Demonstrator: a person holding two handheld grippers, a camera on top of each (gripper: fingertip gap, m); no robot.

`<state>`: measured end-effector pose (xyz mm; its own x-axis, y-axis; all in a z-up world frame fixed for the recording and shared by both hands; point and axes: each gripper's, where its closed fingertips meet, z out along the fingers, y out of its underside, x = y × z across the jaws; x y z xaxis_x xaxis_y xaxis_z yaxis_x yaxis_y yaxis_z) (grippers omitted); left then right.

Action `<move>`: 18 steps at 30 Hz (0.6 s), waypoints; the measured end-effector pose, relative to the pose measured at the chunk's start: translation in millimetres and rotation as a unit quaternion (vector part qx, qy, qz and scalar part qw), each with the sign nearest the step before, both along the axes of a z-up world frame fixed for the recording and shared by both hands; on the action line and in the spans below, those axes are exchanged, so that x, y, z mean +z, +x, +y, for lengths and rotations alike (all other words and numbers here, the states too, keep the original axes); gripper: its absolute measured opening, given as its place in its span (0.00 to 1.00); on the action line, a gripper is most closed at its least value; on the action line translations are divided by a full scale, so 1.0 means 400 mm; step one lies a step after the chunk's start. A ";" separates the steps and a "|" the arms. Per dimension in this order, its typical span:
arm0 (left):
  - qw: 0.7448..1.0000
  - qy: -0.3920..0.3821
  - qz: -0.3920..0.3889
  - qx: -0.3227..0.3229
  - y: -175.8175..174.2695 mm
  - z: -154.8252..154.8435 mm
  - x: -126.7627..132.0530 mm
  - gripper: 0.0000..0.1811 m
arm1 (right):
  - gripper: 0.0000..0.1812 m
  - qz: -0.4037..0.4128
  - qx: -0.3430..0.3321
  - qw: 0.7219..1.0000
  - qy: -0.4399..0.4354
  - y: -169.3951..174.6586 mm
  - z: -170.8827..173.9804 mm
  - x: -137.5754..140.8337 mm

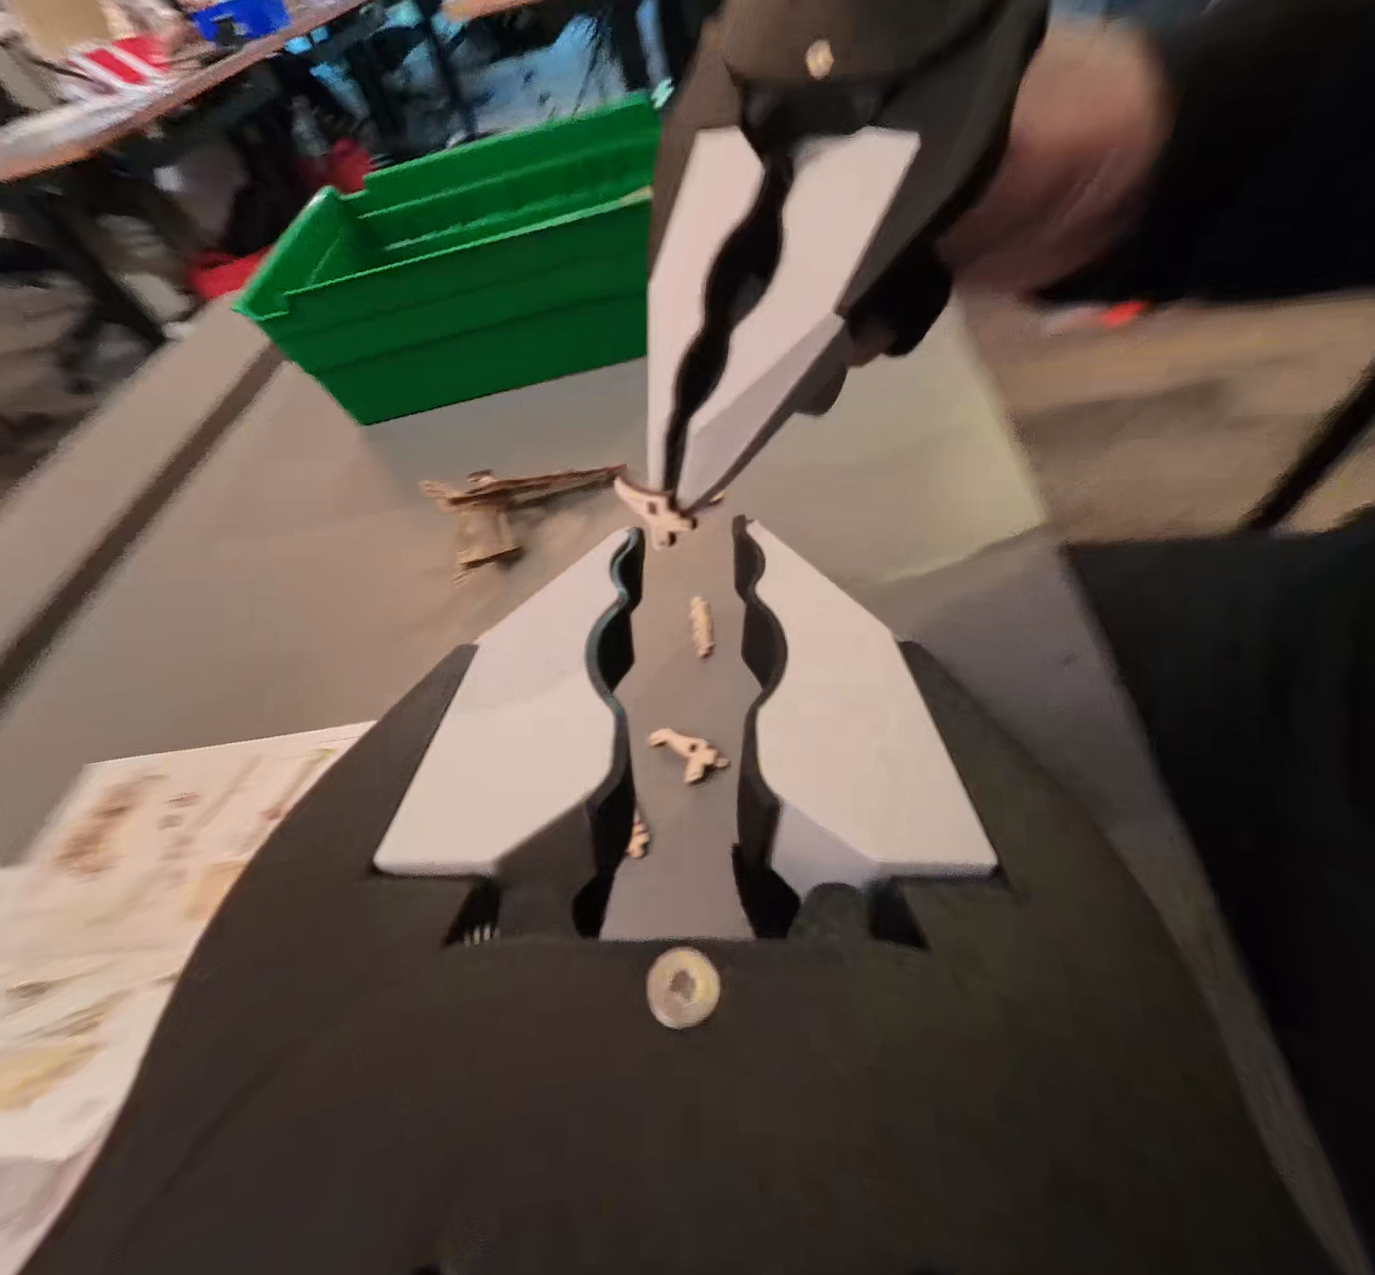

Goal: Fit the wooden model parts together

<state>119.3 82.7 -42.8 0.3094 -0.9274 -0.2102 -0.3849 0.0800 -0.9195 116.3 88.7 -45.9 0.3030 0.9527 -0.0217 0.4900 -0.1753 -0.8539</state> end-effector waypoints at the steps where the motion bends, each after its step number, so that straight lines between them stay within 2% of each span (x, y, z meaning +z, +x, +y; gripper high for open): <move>1: 0.999 0.021 0.018 0.024 0.004 0.010 -0.004 0.12 | 0.00 -0.013 -0.014 1.000 0.003 0.003 0.009 -0.005; 5: 0.992 0.064 0.046 0.095 0.013 0.039 -0.016 0.08 | 0.00 -0.035 -0.047 0.998 0.004 0.003 0.023 -0.011; 8: 0.987 0.089 0.060 0.118 0.017 0.047 -0.022 0.03 | 0.00 -0.048 -0.069 0.996 0.009 0.011 0.034 -0.015; 11: 0.988 0.081 0.050 0.125 0.016 0.052 -0.019 0.02 | 0.00 -0.056 -0.079 0.995 0.019 0.015 0.040 -0.014; 15: 0.991 0.028 -0.008 0.132 0.010 0.056 -0.008 0.01 | 0.00 -0.046 -0.090 0.995 0.022 0.010 0.046 -0.003; 18: 0.987 -0.058 -0.084 0.125 0.012 0.056 0.001 0.01 | 0.01 -0.014 -0.094 0.995 0.006 0.009 0.050 0.010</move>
<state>124.1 105.2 -42.4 0.5534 -0.8322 -0.0340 -0.2213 -0.1076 -0.9693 119.9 108.7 -41.8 0.4767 0.8791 0.0005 0.4728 -0.2560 -0.8432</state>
